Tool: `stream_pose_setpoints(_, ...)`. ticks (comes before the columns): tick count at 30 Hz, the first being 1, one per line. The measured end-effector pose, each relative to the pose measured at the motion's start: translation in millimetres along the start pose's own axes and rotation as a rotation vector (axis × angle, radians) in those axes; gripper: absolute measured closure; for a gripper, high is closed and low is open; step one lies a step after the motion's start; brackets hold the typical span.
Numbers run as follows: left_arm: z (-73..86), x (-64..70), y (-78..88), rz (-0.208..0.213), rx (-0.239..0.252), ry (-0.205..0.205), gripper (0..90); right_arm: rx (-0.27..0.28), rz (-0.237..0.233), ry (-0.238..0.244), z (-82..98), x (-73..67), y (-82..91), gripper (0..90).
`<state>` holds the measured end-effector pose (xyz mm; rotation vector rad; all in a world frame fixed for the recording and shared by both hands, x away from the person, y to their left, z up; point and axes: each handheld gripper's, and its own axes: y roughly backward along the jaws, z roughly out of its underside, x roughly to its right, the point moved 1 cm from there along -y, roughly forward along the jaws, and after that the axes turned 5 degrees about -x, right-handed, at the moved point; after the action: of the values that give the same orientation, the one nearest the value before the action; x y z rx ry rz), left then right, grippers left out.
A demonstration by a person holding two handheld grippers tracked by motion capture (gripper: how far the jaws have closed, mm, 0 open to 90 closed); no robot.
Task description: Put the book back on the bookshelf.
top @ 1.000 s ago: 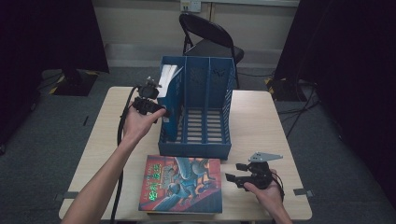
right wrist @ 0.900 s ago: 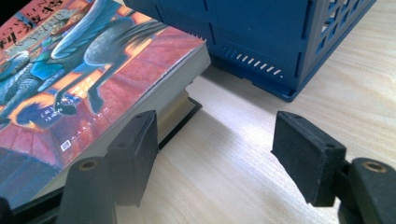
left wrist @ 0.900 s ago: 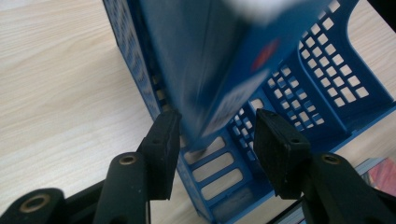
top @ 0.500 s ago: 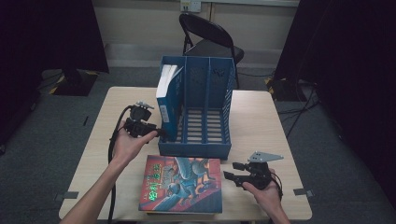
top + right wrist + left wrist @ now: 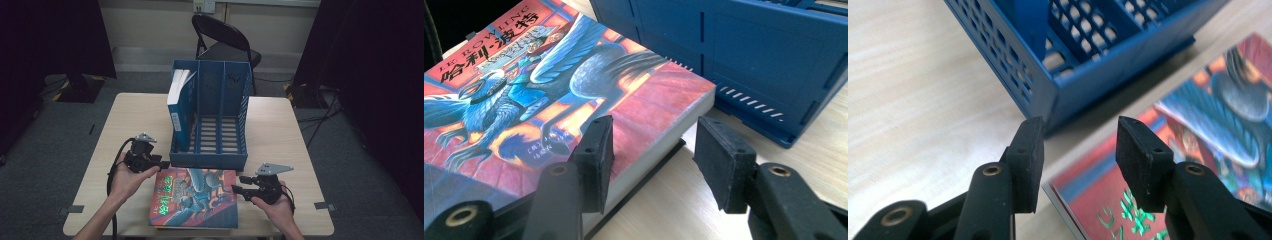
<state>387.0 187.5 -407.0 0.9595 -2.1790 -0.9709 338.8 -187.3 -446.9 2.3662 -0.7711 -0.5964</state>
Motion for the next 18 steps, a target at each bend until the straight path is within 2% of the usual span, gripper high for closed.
stream_pose_setpoints(1,3.9,0.6,-0.3,-0.01,0.019,0.006,54.4,-0.003,0.0,-0.001,-0.7,-0.9,-1.2,50.2)
stream_pose_setpoints(4,13.1,2.7,-6.8,-0.008,-0.001,-0.012,52.9,-0.008,0.0,-0.001,-3.2,-4.4,-5.5,50.7)
stream_pose_setpoints(5,15.3,3.4,-8.7,-0.007,0.01,-0.006,51.8,-0.012,-0.001,0.003,-4.3,-6.1,-7.5,50.4)
stream_pose_setpoints(7,19.3,4.2,-11.4,-0.023,0.019,-0.032,50.7,-0.017,0.011,0.004,-6.0,-7.8,-9.0,50.2)
stream_pose_setpoints(8,20.5,5.0,-11.4,-0.024,0.035,-0.023,50.7,-0.019,0.014,0.007,-6.3,-8.1,-9.1,50.2)
stream_pose_setpoints(9,20.5,5.0,-11.4,-0.024,0.035,-0.023,51.1,-0.019,0.013,0.006,-6.2,-8.0,-9.1,50.3)
stream_pose_setpoints(10,21.3,4.5,-11.0,-0.03,0.028,-0.042,51.1,-0.019,0.013,0.006,-6.2,-8.0,-9.1,50.3)
stream_pose_setpoints(12,22.5,3.5,-12.2,-0.026,0.033,-0.04,51.4,-0.028,0.019,0.008,-7.5,-8.8,-9.3,50.3)
stream_pose_setpoints(14,24.1,1.4,-13.1,-0.005,0.045,-0.022,51.3,-0.036,0.022,0.016,-8.5,-9.0,-9.3,50.4)
stream_pose_setpoints(16,27.0,1.3,-12.8,-0.011,0.066,-0.033,51.4,-0.039,0.023,0.018,-9.0,-9.0,-9.7,50.4)
stream_pose_setpoints(18,29.8,1.9,-13.1,-0.012,0.088,-0.025,51.4,-0.04,0.021,0.023,-9.0,-8.9,-9.5,50.5)
